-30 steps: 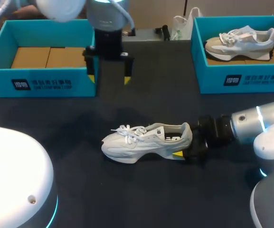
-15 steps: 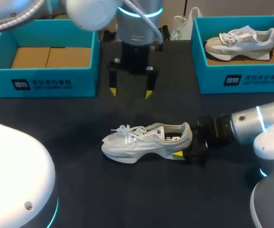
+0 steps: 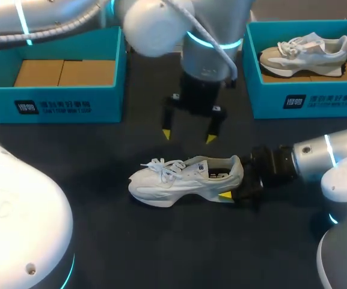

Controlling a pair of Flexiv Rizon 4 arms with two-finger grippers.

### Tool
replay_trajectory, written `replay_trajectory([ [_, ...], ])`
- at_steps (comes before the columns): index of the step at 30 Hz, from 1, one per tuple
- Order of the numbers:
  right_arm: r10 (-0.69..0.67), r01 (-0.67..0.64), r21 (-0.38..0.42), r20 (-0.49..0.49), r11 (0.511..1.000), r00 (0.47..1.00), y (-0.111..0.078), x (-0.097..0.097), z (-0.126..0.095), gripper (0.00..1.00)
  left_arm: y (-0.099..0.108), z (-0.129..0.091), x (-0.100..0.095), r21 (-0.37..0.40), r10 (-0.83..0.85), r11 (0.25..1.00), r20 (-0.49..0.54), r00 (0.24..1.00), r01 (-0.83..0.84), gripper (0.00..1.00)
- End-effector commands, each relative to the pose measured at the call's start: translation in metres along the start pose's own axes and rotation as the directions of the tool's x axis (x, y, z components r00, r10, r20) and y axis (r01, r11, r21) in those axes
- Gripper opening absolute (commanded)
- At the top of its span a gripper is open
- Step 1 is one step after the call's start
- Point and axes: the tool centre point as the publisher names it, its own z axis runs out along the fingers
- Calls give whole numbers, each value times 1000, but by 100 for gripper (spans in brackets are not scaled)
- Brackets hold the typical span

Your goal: Take the shoe out of the shoebox, open the shoe tongue, remove and reinsert the insole, then place the shoe into the shoebox

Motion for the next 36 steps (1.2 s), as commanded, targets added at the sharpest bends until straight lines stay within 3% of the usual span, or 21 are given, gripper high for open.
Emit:
replay_trajectory([
  [1, 0, 0, 2, 4, 1000, 1000, -5, -3, 4, 0, 1, 13, 20, 6, 8, 1000, 31, 1000, -8, 100],
  [9, 0, 0, 2, 4, 1000, 1000, -5, -3, 4, 0, -1, 30, 44, 13, -4, 1000, 42, 999, 4, 100],
  [17, 0, 0, 2, 4, 1000, 1000, -5, -3, 4, 0, 2, 50, 55, 37, -2, 999, 70, 998, 0, 100],
  [28, 0, 0, 2, 4, 1000, 1000, -5, -3, 4, 0, -3, 72, 50, 15, -23, 1000, 129, 991, 22, 100],
  [36, 0, 0, 2, 4, 1000, 1000, -5, -3, 4, 0, 6, 78, 47, 1, -2, 1000, 154, 988, 1, 100],
])
